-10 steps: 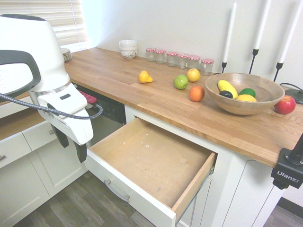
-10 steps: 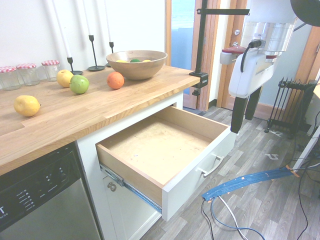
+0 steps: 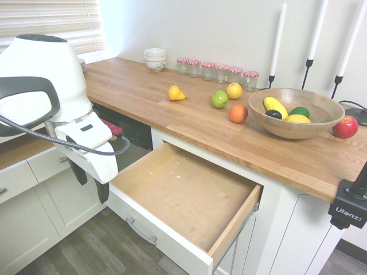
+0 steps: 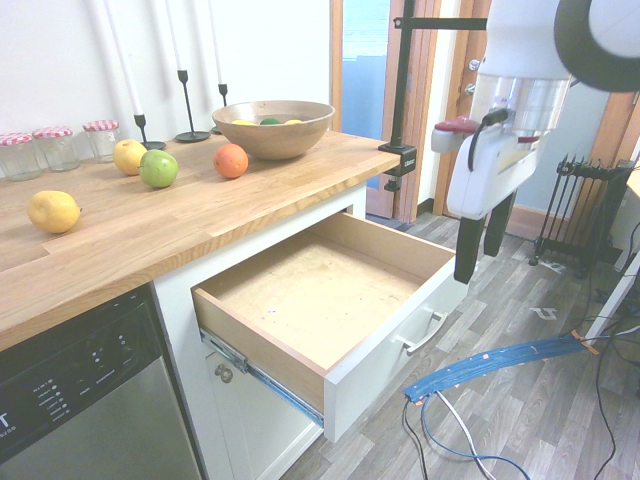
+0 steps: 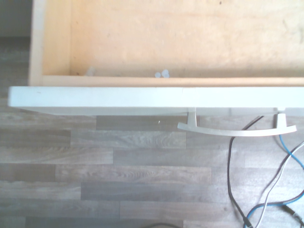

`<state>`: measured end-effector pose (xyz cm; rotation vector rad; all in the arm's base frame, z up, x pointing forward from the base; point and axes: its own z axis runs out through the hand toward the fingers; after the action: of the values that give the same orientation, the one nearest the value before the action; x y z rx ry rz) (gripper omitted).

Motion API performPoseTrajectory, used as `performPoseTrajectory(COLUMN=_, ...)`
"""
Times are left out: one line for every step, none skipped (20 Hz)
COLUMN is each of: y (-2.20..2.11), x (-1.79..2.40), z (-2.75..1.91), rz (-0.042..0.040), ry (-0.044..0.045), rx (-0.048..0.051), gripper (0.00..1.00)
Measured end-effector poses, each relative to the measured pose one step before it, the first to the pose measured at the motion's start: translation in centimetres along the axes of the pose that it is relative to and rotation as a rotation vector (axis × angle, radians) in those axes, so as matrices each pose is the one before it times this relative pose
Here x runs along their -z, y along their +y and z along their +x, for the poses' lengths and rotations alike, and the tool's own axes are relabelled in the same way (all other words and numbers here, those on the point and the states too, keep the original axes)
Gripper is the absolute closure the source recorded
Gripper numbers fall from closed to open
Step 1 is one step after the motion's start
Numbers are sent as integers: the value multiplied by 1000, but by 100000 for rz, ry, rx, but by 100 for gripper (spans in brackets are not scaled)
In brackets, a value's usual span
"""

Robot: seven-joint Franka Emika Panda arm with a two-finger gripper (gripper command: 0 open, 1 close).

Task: Close the drawer

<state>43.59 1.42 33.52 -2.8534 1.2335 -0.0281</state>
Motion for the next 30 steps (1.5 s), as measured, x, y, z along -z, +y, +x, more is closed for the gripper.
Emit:
performPoseTrajectory(y=-26, x=-1038, z=283, rz=-330, ry=-495, rx=-289, gripper=0)
performPoseTrajectory(y=3, x=-1172, z=343, rz=-465, ry=-630, rx=-378, gripper=0)
performPoseTrajectory(y=25, x=-1185, z=402, rz=-570, ry=-718, rx=-463, gripper=0)
performPoseTrajectory(y=40, x=-1176, z=479, rz=-644, ry=-716, rx=-605, gripper=0)
performPoseTrajectory(y=7, x=-1205, z=581, rz=-716, ry=-700, rx=-628, gripper=0)
performPoseTrajectory(y=7, x=-1155, z=576, rz=-807, ry=-722, rx=-563, gripper=0)
performPoseTrajectory(y=-32, x=-1068, z=642, rz=-871, ry=-781, rx=-524, gripper=0)
performPoseTrajectory(y=-28, x=-1034, z=664, rz=-814, ry=-672, rx=-355, gripper=0)
performPoseTrajectory(y=-24, x=-980, z=638, rz=-937, ry=-658, rx=-397, gripper=0)
performPoseTrajectory(y=-61, x=-880, z=614, rz=-744, ry=-457, rx=-387, gripper=0)
performPoseTrajectory(y=-38, x=-889, z=568, rz=-810, ry=-550, rx=-325, gripper=0)
performPoseTrajectory(y=-60, x=-810, z=487, rz=-700, ry=-443, rx=-189, gripper=0)
performPoseTrajectory(y=-80, x=-819, z=413, rz=-541, ry=-263, rx=-94, gripper=0)
performPoseTrajectory(y=-75, x=-795, z=352, rz=-725, ry=-472, rx=-70, gripper=0)
performPoseTrajectory(y=-79, x=-817, z=315, rz=-681, ry=-437, rx=-76, gripper=0)
performPoseTrajectory(y=-104, x=-745, z=301, rz=-482, ry=-299, rx=-21, gripper=0)
performPoseTrajectory(y=-86, x=-705, z=235, rz=-588, ry=-454, rx=28, gripper=0)
performPoseTrajectory(y=-84, x=-684, z=221, rz=-427, ry=-343, rx=68, gripper=0)
performPoseTrajectory(y=-98, x=-672, z=219, rz=-186, ry=-104, rx=429, gripper=0)
performPoseTrajectory(y=-97, x=-661, z=231, rz=123, ry=285, rx=486, gripper=0)
performPoseTrajectory(y=-130, x=-590, z=249, rz=937, ry=1007, rx=610, gripper=0)
performPoseTrajectory(y=-131, x=-569, z=233, rz=1710, ry=1841, rx=749, gripper=0)
performPoseTrajectory(y=-62, x=-566, z=182, rz=1707, ry=1748, rx=577, gripper=0)
performPoseTrajectory(y=-12, x=-477, z=120, rz=1486, ry=1206, rx=641, gripper=0)
performPoseTrajectory(y=-8, x=-426, z=18, rz=1219, ry=623, rx=925, gripper=0)
performPoseTrajectory(y=-21, x=-278, z=19, rz=1045, ry=542, rx=485, gripper=0)
performPoseTrajectory(y=1, x=-153, z=24, rz=671, ry=146, rx=321, gripper=0)
performPoseTrajectory(y=-46, x=-50, z=40, rz=455, ry=-165, rx=305, gripper=0)
performPoseTrajectory(y=-34, x=14, z=55, rz=449, ry=-163, rx=383, gripper=100)
performPoseTrajectory(y=-3, x=47, z=84, rz=486, ry=-55, rx=373, gripper=100)
